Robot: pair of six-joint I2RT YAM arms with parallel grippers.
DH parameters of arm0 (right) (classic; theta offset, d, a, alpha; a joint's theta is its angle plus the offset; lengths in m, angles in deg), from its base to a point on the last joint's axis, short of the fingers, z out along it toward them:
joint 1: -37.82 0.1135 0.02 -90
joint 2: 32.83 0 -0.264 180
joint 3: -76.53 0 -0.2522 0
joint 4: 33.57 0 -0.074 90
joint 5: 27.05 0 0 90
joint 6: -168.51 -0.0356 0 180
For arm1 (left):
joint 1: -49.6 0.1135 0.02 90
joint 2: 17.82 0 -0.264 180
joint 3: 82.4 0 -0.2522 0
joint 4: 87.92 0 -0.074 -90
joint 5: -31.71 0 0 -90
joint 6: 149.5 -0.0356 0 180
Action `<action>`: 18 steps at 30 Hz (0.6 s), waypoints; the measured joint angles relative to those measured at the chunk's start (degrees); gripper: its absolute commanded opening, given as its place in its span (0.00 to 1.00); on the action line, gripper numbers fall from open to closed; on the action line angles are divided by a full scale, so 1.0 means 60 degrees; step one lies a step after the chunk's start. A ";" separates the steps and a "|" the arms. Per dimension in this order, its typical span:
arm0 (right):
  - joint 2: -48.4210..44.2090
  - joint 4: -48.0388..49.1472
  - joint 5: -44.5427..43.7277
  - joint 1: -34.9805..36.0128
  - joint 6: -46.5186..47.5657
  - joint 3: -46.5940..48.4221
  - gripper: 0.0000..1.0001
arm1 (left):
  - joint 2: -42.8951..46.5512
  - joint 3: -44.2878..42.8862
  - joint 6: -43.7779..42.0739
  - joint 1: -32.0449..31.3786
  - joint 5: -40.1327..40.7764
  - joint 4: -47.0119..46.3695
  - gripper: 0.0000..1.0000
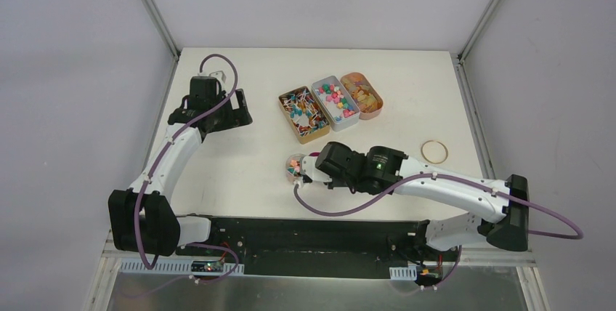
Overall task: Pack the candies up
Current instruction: Place the fake candies in the packing bottle.
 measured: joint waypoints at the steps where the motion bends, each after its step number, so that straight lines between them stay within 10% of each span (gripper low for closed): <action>1: 0.0025 -0.0026 -0.0025 0.0025 0.0000 0.0033 0.00 | 0.0026 0.0000 0.0000 0.0000 0.0055 0.0011 0.99; 18: 0.0408 -0.0444 -0.0616 0.0364 -0.0102 0.0379 0.00 | 0.0117 0.0000 -0.0120 0.0004 -0.0266 0.0018 0.91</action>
